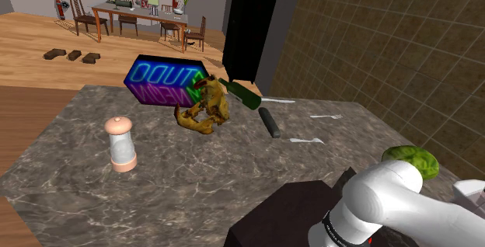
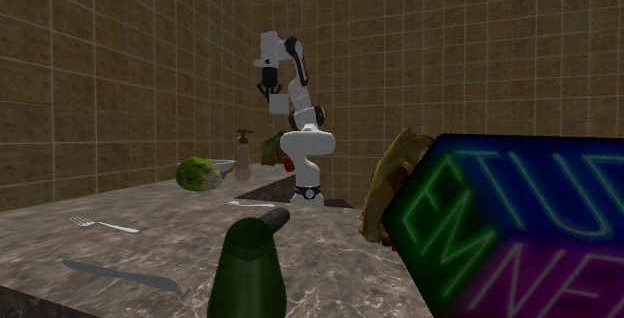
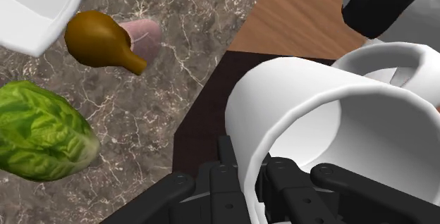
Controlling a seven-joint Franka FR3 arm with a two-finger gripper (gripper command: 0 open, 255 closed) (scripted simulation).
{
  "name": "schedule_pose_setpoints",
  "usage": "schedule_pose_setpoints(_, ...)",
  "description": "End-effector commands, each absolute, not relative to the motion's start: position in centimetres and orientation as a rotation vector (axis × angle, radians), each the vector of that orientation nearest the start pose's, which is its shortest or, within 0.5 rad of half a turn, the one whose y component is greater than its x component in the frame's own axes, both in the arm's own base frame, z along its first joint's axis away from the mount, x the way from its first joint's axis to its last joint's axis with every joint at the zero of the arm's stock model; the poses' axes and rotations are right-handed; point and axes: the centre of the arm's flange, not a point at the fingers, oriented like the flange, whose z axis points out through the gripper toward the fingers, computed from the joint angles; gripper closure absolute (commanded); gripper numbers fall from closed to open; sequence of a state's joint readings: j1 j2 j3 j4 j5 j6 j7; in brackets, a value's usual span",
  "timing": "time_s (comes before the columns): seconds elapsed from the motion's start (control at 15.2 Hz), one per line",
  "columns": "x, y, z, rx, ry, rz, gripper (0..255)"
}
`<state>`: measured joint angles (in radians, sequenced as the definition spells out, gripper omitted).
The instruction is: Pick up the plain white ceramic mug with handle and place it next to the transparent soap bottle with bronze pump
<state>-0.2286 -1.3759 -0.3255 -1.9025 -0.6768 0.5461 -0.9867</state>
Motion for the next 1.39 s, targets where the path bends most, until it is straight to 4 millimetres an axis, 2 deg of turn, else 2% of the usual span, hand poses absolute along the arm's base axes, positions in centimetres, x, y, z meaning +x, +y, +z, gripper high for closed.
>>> schedule_pose_setpoints(0.0, -18.7, -17.9, 70.9, -3.111, -0.195, 0.144, 255)
schedule_pose_setpoints(0.86, -35.3, -22.1, 71.0, -3.111, -0.195, 0.145, 255)
schedule_pose_setpoints(0.92, -37.1, -22.6, 71.0, -3.111, -0.195, 0.145, 255)
schedule_pose_setpoints(1.32, -37.1, -22.6, 67.8, -3.111, -0.195, 0.145, 255)
